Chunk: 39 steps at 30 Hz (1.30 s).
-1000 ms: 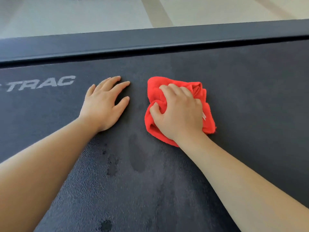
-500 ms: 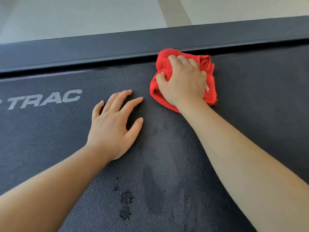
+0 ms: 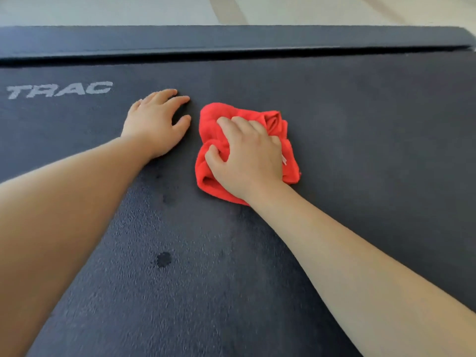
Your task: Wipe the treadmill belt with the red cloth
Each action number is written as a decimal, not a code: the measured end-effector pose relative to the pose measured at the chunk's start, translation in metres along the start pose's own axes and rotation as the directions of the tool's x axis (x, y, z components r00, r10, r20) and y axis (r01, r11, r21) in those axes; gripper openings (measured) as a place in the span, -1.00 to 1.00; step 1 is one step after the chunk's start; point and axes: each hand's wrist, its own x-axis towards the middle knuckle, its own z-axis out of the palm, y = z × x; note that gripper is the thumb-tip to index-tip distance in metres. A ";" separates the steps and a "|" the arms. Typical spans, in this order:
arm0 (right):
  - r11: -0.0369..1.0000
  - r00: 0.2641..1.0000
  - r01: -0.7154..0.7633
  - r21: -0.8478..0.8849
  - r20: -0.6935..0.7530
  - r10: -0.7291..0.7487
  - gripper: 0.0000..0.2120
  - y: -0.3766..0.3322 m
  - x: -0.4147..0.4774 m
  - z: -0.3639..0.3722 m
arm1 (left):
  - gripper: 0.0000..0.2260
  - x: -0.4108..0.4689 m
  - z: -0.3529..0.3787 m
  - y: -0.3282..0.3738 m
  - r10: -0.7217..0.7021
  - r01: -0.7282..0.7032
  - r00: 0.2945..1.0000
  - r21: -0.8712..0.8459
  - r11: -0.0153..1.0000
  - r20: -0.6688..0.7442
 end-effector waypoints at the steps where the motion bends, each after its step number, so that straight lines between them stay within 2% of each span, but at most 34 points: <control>1: 1.000 1.000 0.010 -0.002 0.014 -0.010 -0.54 -0.004 -0.017 -0.005 | -0.56 -0.013 -0.002 0.003 -0.004 0.004 1.000 0.001 1.000 0.011; 5: 0.999 0.994 0.038 0.006 0.098 -0.039 -0.55 -0.022 -0.095 -0.035 | -0.51 -0.099 -0.020 0.013 0.026 -0.027 0.988 0.001 1.000 0.150; 8: 0.994 0.989 0.112 0.004 0.095 -0.112 -0.53 -0.033 -0.155 -0.049 | -0.42 -0.177 -0.038 0.011 0.089 -0.091 0.968 -0.003 0.996 0.235; 12: 0.985 0.978 0.172 0.025 0.115 -0.174 -0.53 -0.033 -0.163 -0.051 | -0.41 -0.239 -0.047 0.010 0.076 -0.080 0.977 0.014 0.997 0.200; 18: 0.998 0.989 0.062 0.007 0.132 -0.063 -0.54 -0.041 -0.105 -0.035 | -0.48 -0.241 -0.046 0.016 0.006 -0.008 0.991 0.010 1.000 0.132; 28: 0.977 0.968 0.214 0.014 0.135 -0.214 -0.54 -0.049 -0.203 -0.062 | -0.49 -0.246 -0.048 0.015 0.019 -0.018 0.994 -0.010 1.000 0.110; 32: 0.983 0.970 0.182 0.021 0.158 -0.183 -0.53 -0.054 -0.193 -0.060 | -0.48 -0.249 -0.049 0.013 0.019 -0.016 0.994 -0.024 1.000 0.109; 39: 0.988 0.984 0.150 0.027 0.089 -0.152 -0.52 -0.069 -0.149 -0.039 | -0.44 -0.238 -0.049 0.005 0.039 -0.039 0.993 0.004 0.999 0.116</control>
